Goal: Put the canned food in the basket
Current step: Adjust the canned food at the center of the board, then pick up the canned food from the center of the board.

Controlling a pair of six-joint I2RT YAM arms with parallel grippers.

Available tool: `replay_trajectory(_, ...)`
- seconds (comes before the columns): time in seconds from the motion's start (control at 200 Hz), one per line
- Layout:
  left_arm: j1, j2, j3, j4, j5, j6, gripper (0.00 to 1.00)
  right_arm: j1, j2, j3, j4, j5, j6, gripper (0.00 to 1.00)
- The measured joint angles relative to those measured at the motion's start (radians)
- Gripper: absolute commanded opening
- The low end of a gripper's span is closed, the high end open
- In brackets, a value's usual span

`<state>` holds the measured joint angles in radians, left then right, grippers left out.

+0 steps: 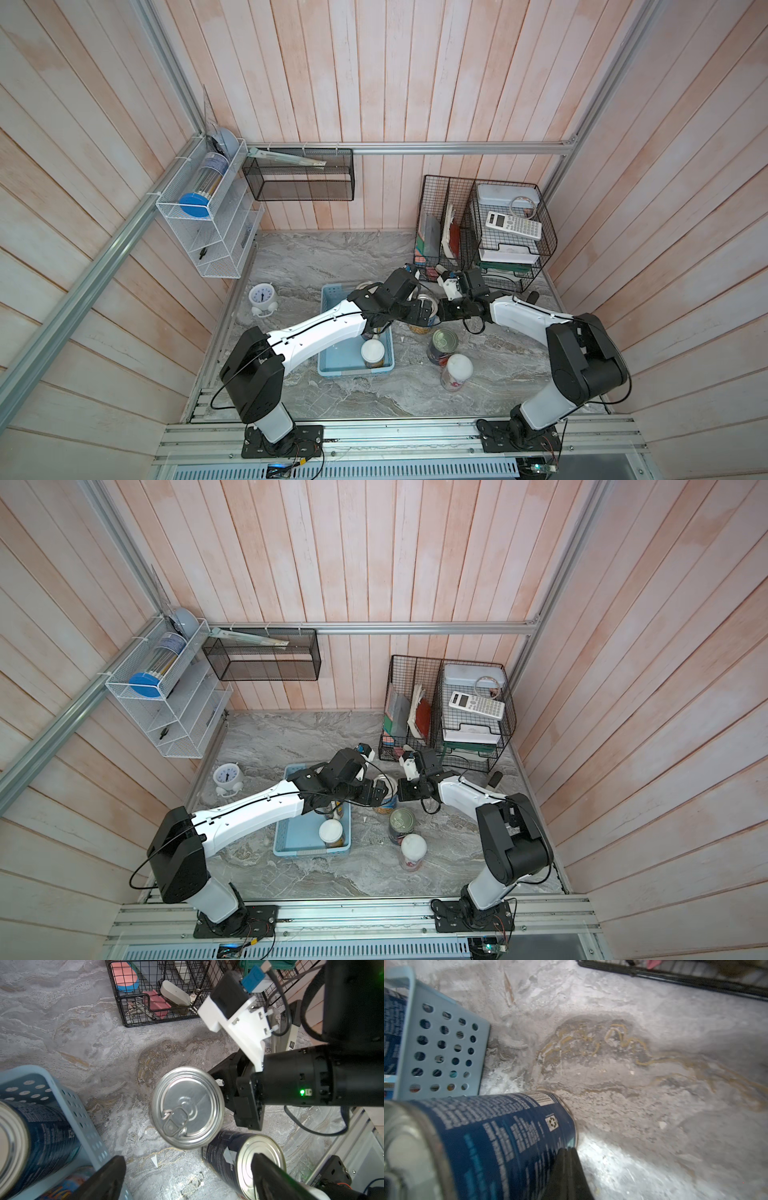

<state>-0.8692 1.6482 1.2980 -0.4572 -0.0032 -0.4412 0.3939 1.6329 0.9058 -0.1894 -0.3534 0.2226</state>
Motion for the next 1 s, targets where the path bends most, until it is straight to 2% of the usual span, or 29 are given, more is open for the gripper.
replay_trajectory(0.265,0.007,0.031,0.0,-0.046,0.001,-0.018,1.0,0.084,0.075,0.051,0.037,-0.06,-0.006,0.0)
replay_trajectory(0.51,0.009,0.087,0.057,-0.109,-0.021,-0.023,1.0,-0.022,-0.013,0.028,-0.004,-0.017,-0.007,0.0)
replay_trajectory(0.72,0.006,0.097,0.087,-0.155,-0.05,-0.026,1.0,-0.019,-0.12,0.028,-0.051,0.022,-0.019,0.0)
replay_trajectory(1.0,-0.002,0.097,0.125,-0.251,-0.101,-0.034,1.0,-0.019,-0.132,0.003,-0.068,0.035,-0.019,0.0)
